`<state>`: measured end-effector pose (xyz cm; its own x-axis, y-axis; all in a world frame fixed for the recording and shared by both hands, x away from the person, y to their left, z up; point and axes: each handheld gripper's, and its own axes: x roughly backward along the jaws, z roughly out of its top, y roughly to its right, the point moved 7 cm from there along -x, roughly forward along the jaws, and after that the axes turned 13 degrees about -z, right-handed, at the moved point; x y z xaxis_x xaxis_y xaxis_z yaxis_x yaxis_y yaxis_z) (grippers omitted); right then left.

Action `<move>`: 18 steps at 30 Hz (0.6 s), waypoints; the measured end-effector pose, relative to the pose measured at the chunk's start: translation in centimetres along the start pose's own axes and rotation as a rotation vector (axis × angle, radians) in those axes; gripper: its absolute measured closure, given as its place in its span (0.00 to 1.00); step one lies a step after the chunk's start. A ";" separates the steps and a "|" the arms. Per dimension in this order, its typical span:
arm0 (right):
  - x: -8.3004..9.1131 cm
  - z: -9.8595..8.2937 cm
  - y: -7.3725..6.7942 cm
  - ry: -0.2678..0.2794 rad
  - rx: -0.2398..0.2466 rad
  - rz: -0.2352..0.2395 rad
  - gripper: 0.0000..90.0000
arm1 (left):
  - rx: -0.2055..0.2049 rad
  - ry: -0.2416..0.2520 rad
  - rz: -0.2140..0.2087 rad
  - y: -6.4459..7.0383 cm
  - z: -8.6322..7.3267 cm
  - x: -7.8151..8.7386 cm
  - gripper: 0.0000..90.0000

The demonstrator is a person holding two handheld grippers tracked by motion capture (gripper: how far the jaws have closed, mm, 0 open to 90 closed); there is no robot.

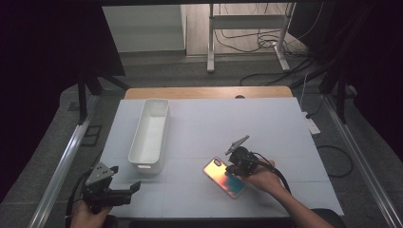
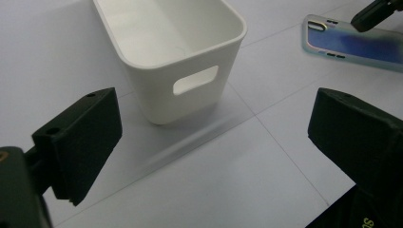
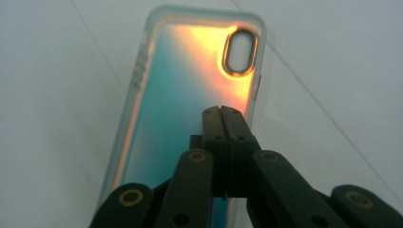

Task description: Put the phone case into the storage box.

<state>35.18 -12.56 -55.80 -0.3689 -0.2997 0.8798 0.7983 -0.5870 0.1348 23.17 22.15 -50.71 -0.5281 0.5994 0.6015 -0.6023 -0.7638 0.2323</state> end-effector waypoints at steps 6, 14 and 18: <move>1.6 0.5 0.2 0.061 -0.029 -0.007 0.78 | 0.001 0.000 0.001 0.0 0.0 0.0 0.05; 2.3 0.0 0.8 0.073 -0.044 -0.025 0.40 | 0.001 0.000 0.002 0.0 0.0 0.0 0.05; 2.6 0.0 1.0 0.086 -0.061 -0.050 0.21 | 0.001 0.000 0.002 0.0 0.0 0.0 0.05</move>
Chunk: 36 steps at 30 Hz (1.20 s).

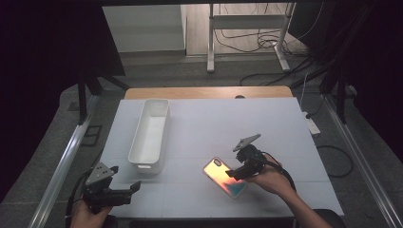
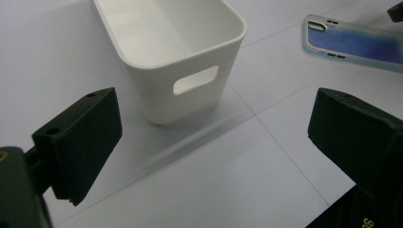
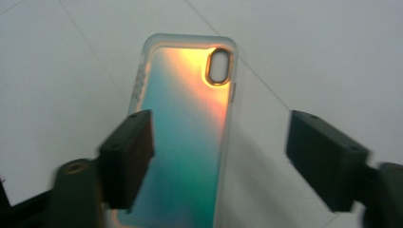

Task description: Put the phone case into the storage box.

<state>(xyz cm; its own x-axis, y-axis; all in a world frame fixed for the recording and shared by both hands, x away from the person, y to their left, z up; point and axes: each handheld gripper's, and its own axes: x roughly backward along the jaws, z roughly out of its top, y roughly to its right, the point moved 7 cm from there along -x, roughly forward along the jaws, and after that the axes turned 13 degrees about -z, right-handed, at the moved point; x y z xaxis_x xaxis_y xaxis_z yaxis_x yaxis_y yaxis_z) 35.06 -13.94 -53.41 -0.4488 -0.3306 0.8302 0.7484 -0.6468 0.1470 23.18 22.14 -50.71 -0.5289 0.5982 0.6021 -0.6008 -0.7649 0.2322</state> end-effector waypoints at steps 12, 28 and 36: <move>-0.7 -0.5 0.2 0.004 -0.018 -0.013 0.00 | 0.000 -0.001 0.000 0.0 0.0 0.0 0.05; -3.4 -2.5 0.2 -0.088 0.037 -0.027 0.00 | -0.001 -0.002 -0.001 0.0 0.0 0.0 0.05; -3.8 -2.8 0.0 -0.102 0.065 -0.044 0.00 | -0.001 -0.004 -0.001 0.0 0.0 0.0 0.05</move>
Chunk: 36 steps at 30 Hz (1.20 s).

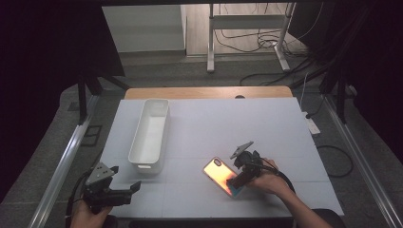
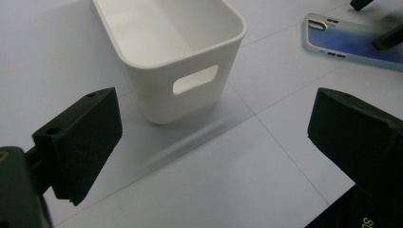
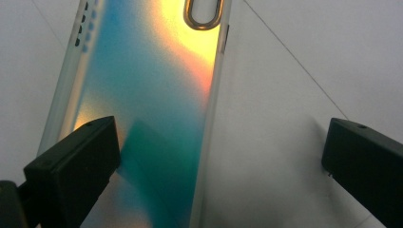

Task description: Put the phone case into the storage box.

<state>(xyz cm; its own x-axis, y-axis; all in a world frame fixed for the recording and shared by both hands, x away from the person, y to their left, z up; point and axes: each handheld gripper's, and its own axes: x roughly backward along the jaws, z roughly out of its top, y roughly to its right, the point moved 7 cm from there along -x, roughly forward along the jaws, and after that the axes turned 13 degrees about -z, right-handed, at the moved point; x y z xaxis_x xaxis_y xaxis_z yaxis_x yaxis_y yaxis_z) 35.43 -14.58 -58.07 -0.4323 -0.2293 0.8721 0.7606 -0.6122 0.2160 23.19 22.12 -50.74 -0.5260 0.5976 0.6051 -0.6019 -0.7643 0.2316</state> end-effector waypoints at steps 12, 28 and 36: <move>1.3 0.6 -0.3 -0.015 0.025 0.044 0.54 | -0.008 -0.005 0.002 0.1 0.0 -0.1 0.06; 1.5 0.8 0.1 -0.071 -0.006 0.068 0.98 | -0.019 -0.020 0.006 0.2 0.0 -0.2 0.06; 1.6 1.4 0.2 -0.028 -0.005 0.013 0.98 | -0.024 -0.025 0.008 0.2 0.0 -0.3 0.06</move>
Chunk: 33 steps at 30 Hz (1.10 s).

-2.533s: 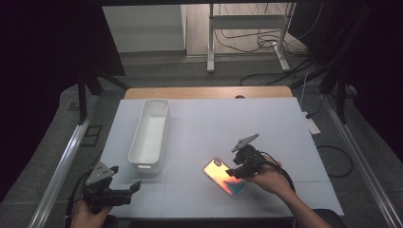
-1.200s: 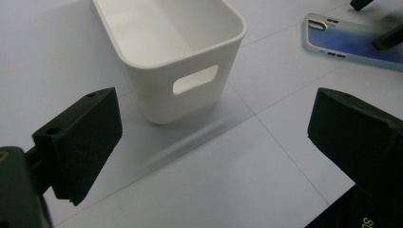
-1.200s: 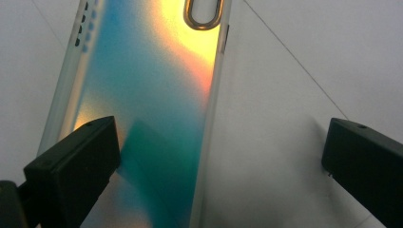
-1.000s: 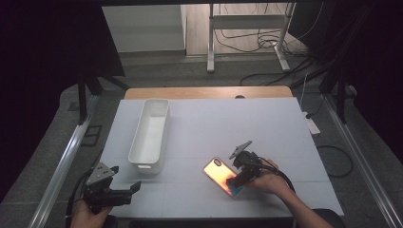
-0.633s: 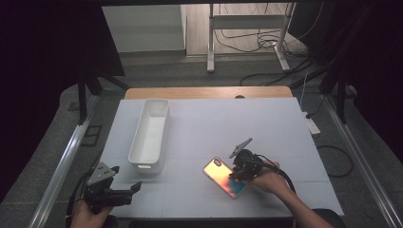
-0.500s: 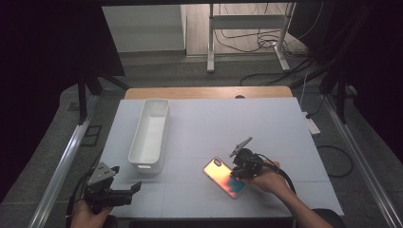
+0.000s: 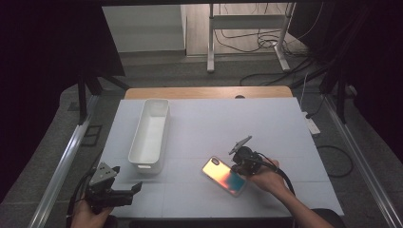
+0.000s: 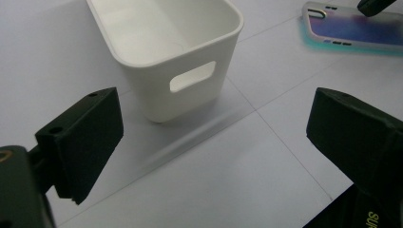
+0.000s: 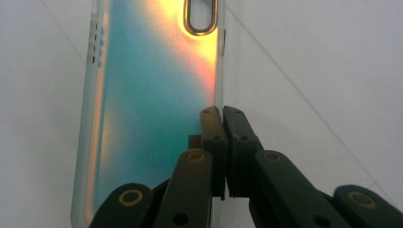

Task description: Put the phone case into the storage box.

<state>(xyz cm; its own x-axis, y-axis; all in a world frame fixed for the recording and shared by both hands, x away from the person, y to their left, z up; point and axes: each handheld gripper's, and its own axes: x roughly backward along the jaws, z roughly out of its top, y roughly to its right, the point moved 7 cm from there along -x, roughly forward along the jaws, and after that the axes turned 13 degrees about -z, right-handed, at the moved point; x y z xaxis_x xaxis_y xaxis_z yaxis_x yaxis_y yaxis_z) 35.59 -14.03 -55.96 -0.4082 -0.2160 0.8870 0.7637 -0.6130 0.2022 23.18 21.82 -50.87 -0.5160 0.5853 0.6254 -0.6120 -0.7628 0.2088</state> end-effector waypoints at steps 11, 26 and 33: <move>2.2 1.2 0.6 0.131 -0.027 0.003 0.98 | -0.002 -0.001 0.000 0.0 0.0 0.0 0.05; 5.1 2.2 1.2 0.269 -0.067 -0.028 0.98 | -0.002 0.015 -0.073 0.6 0.5 -0.1 0.02; 5.7 2.5 1.3 0.299 -0.070 -0.040 0.98 | -0.039 0.015 -0.076 1.2 1.3 -0.5 0.01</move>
<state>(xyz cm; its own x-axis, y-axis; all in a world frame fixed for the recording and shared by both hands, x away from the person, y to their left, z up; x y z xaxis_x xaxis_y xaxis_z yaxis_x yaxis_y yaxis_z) 35.53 -14.19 -49.58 -0.5744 -0.3977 0.7155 0.7117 -0.6745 0.1965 23.50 20.21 -49.98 -0.4758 0.6451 0.5979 -0.6725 -0.7049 0.2254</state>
